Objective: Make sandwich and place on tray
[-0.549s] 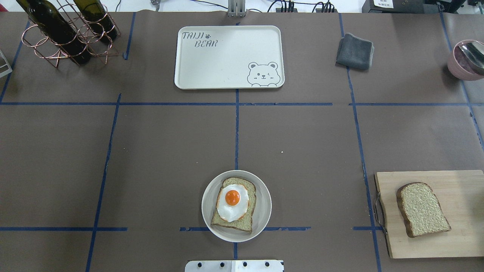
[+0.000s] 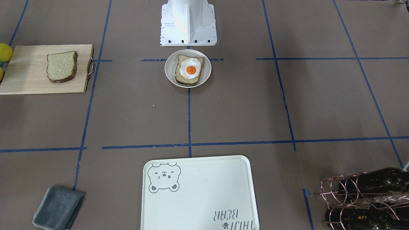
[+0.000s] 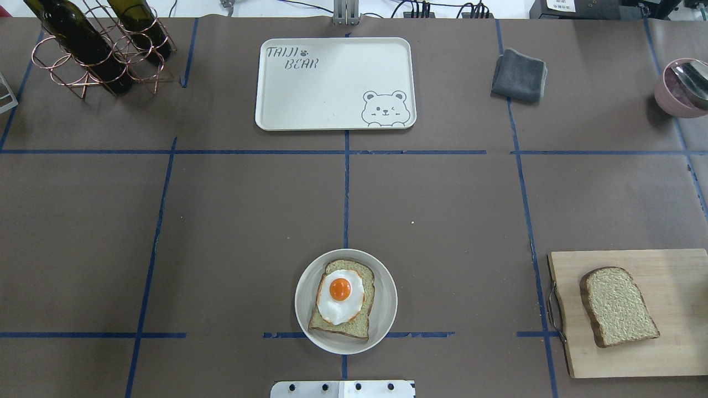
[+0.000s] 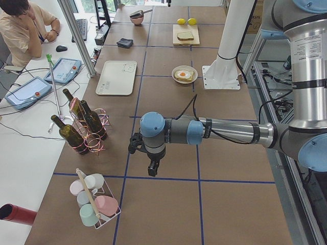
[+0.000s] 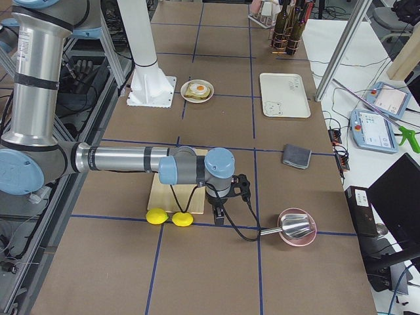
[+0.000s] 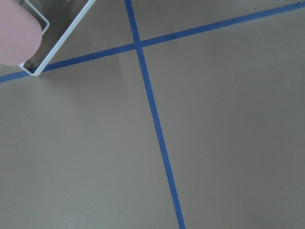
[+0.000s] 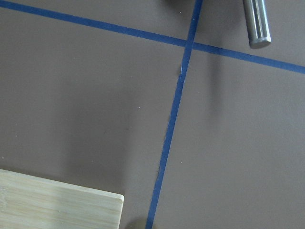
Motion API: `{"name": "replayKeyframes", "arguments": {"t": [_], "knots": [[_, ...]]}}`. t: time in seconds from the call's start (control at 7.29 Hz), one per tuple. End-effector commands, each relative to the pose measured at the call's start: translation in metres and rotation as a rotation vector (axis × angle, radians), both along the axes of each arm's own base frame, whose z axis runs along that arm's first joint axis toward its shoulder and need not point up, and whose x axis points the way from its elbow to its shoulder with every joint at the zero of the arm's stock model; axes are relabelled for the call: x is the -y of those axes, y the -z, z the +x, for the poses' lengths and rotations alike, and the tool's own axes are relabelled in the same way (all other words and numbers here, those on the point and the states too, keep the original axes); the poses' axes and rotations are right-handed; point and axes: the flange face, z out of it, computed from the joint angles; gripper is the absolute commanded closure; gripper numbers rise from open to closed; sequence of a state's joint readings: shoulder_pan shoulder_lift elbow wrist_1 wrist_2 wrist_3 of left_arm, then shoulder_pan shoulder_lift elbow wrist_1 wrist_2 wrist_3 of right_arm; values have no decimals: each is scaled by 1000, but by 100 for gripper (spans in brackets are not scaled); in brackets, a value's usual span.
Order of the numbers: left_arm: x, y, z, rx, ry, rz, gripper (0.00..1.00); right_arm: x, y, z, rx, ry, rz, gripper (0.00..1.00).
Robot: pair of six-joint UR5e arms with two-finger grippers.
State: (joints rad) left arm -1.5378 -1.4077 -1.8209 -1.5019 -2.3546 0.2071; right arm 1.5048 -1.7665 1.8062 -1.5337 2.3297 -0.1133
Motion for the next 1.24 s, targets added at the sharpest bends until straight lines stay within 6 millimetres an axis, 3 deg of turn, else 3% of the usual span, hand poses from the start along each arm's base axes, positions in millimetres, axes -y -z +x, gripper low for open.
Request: {"name": "replayKeyframes", "arguments": {"t": [0.0,0.41,0.55,0.69,0.82,1.1], "knots": [[0,0,0,0,1,0,0,27,28,-9,7,8,71,0],[-1,-1,0,0,1,-3,0,4,23,-24,163,38,77,0],[-1,0,0,0,1,-1,0,0,34,-41,197,44,142,0],[-1,0,0,0,1,-1,0,-6,42,-69,229,14,106,0],[0,2,0,0,1,2,0,-15,57,-110,278,-38,52,0],[0,0,0,0,0,-1,0,-71,52,-164,325,-80,10,0]]}}
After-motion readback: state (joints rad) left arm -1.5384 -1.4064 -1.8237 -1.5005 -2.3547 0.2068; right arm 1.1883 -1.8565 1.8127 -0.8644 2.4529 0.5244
